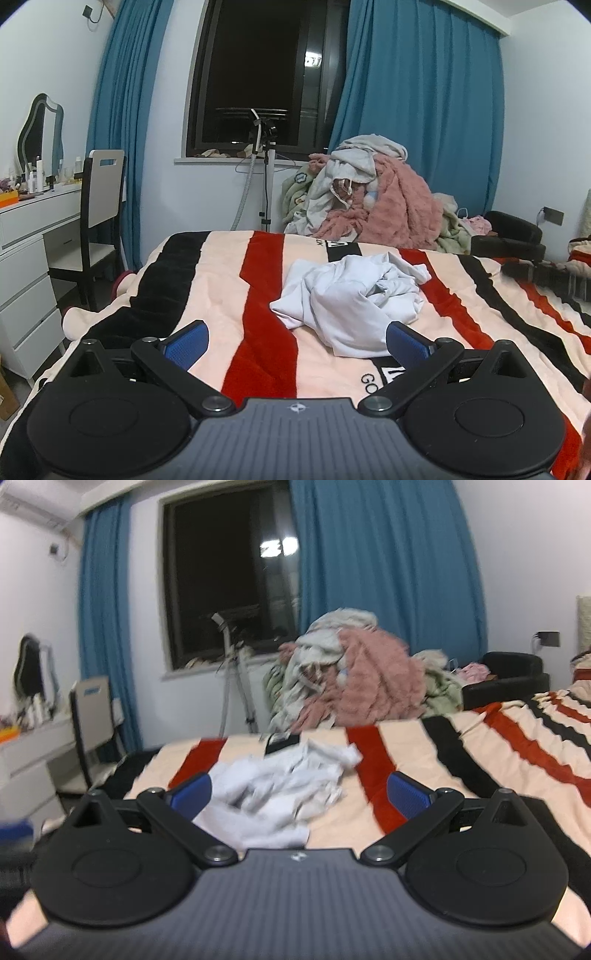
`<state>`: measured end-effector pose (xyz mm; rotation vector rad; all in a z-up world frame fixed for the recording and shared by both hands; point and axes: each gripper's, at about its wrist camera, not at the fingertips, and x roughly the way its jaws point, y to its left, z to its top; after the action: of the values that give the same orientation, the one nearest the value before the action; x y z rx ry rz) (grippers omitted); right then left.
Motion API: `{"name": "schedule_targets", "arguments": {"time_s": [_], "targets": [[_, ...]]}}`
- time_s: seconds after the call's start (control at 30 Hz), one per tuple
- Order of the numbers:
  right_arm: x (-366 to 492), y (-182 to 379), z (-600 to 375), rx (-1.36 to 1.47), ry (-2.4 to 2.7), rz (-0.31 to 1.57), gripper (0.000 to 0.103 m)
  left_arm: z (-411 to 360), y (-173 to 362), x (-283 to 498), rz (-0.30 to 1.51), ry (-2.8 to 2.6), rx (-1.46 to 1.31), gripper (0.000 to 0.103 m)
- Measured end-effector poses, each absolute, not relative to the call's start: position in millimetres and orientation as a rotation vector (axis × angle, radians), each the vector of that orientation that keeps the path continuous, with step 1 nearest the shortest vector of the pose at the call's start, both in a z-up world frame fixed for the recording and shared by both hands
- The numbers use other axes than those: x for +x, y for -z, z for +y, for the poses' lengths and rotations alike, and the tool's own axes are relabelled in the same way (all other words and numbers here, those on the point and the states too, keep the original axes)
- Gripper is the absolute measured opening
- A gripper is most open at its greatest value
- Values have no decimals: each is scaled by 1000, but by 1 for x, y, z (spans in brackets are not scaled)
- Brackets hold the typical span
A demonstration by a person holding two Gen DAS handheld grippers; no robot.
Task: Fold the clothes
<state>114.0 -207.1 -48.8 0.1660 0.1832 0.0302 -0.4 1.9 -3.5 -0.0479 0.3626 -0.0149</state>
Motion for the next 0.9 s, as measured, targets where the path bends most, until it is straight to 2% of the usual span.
{"name": "schedule_targets", "arguments": {"time_s": [0.2, 0.3, 0.43, 0.57, 0.7, 0.9], "targets": [[133, -9, -221, 195, 11, 50, 103, -7, 12, 7, 373, 34, -16, 103], [142, -20, -236, 223, -3, 23, 103, -12, 18, 15, 388, 38, 5, 103], [145, -2, -256, 231, 27, 9, 103, -24, 27, 40, 417, 33, 65, 103], [158, 23, -277, 287, -22, 111, 103, -45, 33, 84, 436, 56, 185, 103], [166, 41, -285, 287, 3, 156, 103, -76, 38, 146, 420, 94, 319, 103], [189, 65, -293, 315, 67, 220, 103, -115, 52, 241, 480, 137, 364, 103]]}}
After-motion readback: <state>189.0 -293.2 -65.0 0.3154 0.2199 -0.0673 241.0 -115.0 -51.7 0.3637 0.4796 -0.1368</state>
